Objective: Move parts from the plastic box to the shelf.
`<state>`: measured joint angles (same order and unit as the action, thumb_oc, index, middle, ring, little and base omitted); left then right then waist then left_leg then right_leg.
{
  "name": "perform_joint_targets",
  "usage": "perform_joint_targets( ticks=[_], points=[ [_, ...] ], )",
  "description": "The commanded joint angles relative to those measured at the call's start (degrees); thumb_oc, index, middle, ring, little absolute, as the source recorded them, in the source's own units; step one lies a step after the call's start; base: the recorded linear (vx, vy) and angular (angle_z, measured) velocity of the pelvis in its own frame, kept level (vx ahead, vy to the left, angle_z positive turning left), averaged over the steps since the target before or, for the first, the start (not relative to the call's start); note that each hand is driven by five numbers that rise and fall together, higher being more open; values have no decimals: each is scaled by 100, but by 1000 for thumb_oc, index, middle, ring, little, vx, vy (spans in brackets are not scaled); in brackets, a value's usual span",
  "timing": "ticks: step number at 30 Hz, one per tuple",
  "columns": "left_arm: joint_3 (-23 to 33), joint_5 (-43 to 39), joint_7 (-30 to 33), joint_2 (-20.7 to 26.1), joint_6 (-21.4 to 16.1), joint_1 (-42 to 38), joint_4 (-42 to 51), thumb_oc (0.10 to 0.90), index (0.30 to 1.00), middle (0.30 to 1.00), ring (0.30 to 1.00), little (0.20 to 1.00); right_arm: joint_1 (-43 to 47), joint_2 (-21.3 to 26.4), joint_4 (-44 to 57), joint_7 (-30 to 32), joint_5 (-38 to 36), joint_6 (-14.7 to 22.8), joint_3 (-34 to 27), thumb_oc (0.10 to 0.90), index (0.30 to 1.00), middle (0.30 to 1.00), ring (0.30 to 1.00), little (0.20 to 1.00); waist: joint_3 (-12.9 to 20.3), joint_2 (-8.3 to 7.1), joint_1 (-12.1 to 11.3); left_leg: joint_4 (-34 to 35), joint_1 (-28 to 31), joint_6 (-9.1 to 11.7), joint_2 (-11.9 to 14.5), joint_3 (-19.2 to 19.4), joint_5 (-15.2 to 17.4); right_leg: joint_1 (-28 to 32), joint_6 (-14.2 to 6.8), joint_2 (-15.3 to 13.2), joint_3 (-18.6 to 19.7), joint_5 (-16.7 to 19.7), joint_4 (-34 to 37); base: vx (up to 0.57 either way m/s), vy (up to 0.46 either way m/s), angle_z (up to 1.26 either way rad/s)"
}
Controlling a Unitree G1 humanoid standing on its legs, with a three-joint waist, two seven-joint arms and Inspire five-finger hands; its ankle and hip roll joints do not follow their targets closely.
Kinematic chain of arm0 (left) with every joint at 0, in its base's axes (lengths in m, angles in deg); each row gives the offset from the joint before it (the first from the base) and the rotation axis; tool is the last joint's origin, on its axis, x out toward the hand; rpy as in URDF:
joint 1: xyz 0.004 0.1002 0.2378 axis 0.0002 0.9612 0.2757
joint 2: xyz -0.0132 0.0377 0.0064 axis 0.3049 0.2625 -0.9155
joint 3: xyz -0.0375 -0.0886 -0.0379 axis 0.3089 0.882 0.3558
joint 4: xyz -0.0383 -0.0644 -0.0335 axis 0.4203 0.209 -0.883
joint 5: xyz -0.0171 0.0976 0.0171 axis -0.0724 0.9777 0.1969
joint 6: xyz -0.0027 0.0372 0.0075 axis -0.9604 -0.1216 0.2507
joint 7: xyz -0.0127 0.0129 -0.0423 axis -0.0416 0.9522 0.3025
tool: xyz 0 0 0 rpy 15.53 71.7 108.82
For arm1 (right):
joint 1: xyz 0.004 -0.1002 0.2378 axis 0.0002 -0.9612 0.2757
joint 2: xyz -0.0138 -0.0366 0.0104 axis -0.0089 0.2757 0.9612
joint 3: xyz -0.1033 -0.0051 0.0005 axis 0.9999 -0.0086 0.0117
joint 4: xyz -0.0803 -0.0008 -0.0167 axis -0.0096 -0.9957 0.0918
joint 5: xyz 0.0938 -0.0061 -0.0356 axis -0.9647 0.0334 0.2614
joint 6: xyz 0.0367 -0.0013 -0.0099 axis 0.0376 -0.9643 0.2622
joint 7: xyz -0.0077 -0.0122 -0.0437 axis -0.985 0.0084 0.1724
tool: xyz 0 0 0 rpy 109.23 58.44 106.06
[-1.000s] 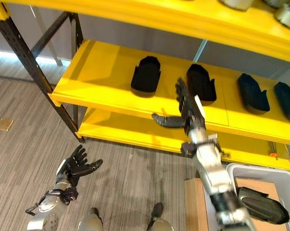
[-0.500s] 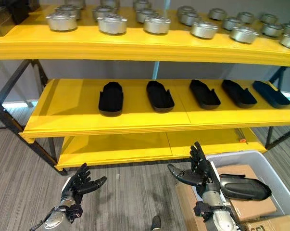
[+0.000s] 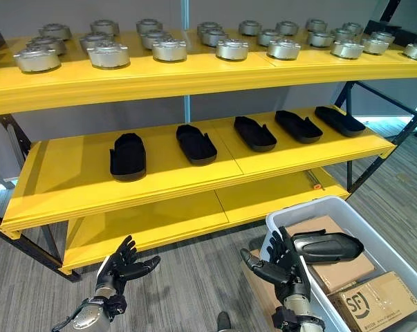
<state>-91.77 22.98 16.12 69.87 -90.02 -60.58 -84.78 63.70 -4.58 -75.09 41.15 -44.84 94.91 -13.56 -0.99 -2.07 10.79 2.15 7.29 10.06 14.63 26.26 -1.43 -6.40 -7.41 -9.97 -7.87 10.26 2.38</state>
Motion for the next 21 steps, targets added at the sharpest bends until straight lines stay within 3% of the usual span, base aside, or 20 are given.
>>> perform_joint_targets(
  ticks=[1, 3, 6, 7, 8, 9, 12, 13, 14, 15, 16, 17, 20, 21],
  points=[
    [207, 136, 28, 250, -715, -612, 421, 900, 1000, 1000, 1000, 1000, 505, 130, 593, 59, -218, 711, -245, 900, 1000, 1000, 1000, 1000, -193, -55, -40, -226, -427, -16, 443, -464, -193, 607, -738, -670, 161, -340, -463, -43, 81, -3],
    [118, 156, -1, 340, -757, -710, 522, 900, 1000, 1000, 1000, 1000, 633, 187, 499, 168, -217, 696, -272, 900, 1000, 1000, 1000, 1000, -363, -156, -11, -860, -642, -142, 360, -521, 200, 520, -759, -793, 346, -120, -590, -56, 137, -6],
    [24, 144, -5, 378, -779, -803, 519, 900, 1000, 1000, 1000, 1000, 668, 158, 474, 211, -236, 703, -302, 900, 1000, 1000, 1000, 1000, -473, -197, 37, -995, -723, -275, 222, -555, 356, 373, -759, -899, 490, 46, -794, -66, 217, -13],
    [-212, 242, -48, 426, -782, -1111, 420, 900, 1000, 1000, 1000, 1000, 618, 42, 467, 199, -444, 727, -398, 900, 1000, 1000, 1000, 1000, -638, -243, 187, -1023, -956, -400, -36, -600, 408, 189, -759, -1135, 593, 515, -864, -119, 302, -2],
    [-215, 242, -48, 426, -784, -1115, 416, 900, 1000, 1000, 1000, 1000, 619, 41, 468, 199, -444, 727, -400, 900, 1000, 1000, 1000, 1000, -634, -243, 189, -1025, -964, -402, -39, -604, 407, 186, -759, -1138, 589, 517, -862, -236, 532, 12],
    [-420, 294, 76, 453, -804, -1552, 215, 900, 1000, 1000, 1000, 1000, 808, -54, 434, 316, -533, 780, -308, 900, 1000, 1000, 1000, 1000, -722, -181, 331, -1050, -1155, -520, -290, -335, 651, -337, -759, -1440, 312, 1548, -626, -180, 363, -11],
    [-378, 233, 126, 576, -834, -1569, 232, 900, 1000, 1000, 1000, 1000, 939, 106, 426, 261, -660, 788, -61, 900, 1000, 1000, 1000, 1000, -842, -48, 348, -871, -1087, -654, -263, -33, 577, -472, -759, -1381, -40, 1040, -914, -164, 291, -135],
    [-325, 208, 157, 592, -831, -1550, 216, 900, 1000, 1000, 1000, 1000, 951, 153, 457, 231, -663, 765, 41, 900, 1000, 1000, 1000, 1000, -878, -29, 290, -782, -1019, -706, -263, 159, 537, -437, -746, -1417, -356, 774, -1127, -269, 302, -190],
    [-128, 119, 182, 615, -811, -1347, 329, 900, 1000, 1000, 1000, 1000, 1022, 253, 389, 211, -634, 732, 192, 900, 1000, 1000, 1000, 1000, -858, -72, 81, -635, -851, -776, -244, 722, 491, -213, -685, -1576, -1088, 452, -1398, -212, 231, -247],
    [-122, 116, 181, 620, -805, -1333, 343, 900, 1000, 1000, 1000, 1000, 1020, 254, 389, 215, -631, 732, 200, 900, 1000, 1000, 1000, 1000, -870, -76, 76, -634, -827, -771, -240, 733, 497, -200, -684, -1571, -1081, 444, -1401, -236, 102, -370],
    [-24, 14, 144, 595, -769, -1186, 437, 900, 1000, 1000, 1000, 1000, 1191, 288, 293, 287, -584, 712, 268, 900, 1000, 1000, 1000, 1000, -797, -208, -59, -702, -779, -737, -176, 1029, 496, 113, -699, -1578, -1434, 482, -1114, -95, -93, -296],
    [17, -12, 112, 596, -742, -1108, 431, 900, 1000, 1000, 1000, 1000, 1202, 273, 277, 298, -553, 728, 274, 900, 1000, 1000, 1000, 1000, -760, -265, -104, -706, -709, -682, -155, 1126, 478, 192, -740, -1585, -1502, 592, -863, -134, -152, -218],
    [141, -10, 111, 568, -728, -943, 394, 900, 1000, 1000, 1000, 1000, 1224, 280, 300, 290, -563, 699, 277, 900, 1000, 1000, 1000, 1000, -659, -352, -153, -981, -712, -587, 19, 1271, 439, 369, -759, -1468, -1497, 643, -534, -27, -190, -33],
    [215, -67, 106, 543, -743, -840, 382, 900, 1000, 1000, 1000, 1000, 1179, 317, 369, 258, -578, 706, 266, 900, 1000, 1000, 1000, 1000, -571, -377, -149, -1132, -688, -497, 231, 1396, 397, 436, -758, -1365, -1430, 644, -366, -5, -175, -22]
  ],
)
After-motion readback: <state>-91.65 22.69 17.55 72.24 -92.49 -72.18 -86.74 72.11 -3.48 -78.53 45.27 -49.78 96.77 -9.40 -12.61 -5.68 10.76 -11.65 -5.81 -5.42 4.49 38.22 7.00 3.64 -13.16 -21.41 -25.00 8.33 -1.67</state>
